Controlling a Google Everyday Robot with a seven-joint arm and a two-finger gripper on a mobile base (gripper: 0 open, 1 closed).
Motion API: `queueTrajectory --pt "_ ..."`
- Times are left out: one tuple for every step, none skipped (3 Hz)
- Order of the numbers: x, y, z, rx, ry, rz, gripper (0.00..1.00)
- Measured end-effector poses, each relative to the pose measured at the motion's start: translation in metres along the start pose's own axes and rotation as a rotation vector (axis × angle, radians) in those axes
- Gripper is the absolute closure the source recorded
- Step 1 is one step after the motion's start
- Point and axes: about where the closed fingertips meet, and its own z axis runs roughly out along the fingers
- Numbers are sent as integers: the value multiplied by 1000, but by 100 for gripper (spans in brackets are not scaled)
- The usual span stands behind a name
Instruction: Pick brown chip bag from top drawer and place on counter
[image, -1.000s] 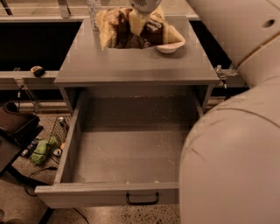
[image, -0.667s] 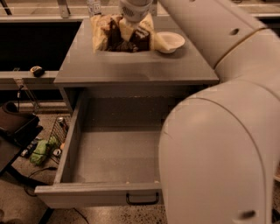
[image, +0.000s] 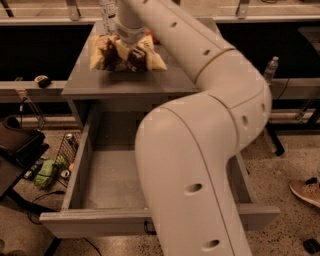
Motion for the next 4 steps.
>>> queueTrajectory --pt "-4 1 5 -1 -2 -1 73" --pt "-4 1 5 -1 -2 -1 50" --pt "-3 0 5 -1 -2 -1 26" --pt "13 -12 -23 18 10 48 3"
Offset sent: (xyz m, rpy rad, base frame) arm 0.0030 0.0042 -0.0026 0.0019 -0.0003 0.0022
